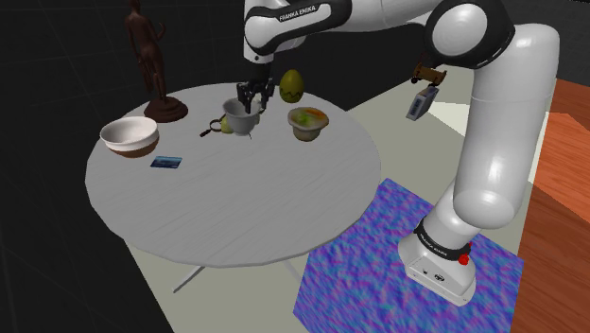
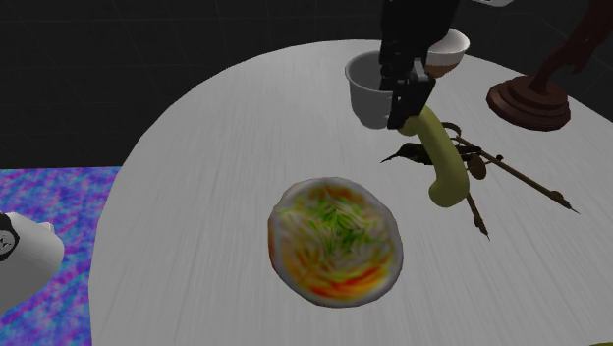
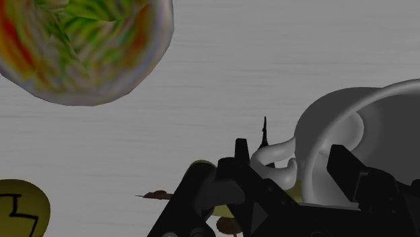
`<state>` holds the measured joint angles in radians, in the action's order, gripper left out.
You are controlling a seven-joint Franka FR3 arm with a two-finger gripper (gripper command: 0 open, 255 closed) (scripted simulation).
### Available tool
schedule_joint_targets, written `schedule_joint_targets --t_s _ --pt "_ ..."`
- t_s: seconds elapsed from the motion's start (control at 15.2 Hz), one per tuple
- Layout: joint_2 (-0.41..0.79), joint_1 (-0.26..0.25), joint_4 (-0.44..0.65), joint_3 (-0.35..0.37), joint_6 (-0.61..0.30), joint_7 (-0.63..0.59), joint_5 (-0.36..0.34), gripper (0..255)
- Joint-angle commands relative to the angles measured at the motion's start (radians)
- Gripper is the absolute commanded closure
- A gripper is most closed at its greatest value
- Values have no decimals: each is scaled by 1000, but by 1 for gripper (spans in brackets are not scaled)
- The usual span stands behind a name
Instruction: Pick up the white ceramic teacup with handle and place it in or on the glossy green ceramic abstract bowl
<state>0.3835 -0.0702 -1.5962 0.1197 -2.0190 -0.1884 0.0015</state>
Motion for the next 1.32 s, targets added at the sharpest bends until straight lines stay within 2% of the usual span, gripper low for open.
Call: schedule_joint_targets --t_s 0.0,1.25 --pt "-6 -2 19 1 25 -3 0 255" --pt "-24 -5 240 3 263 -9 1 255"
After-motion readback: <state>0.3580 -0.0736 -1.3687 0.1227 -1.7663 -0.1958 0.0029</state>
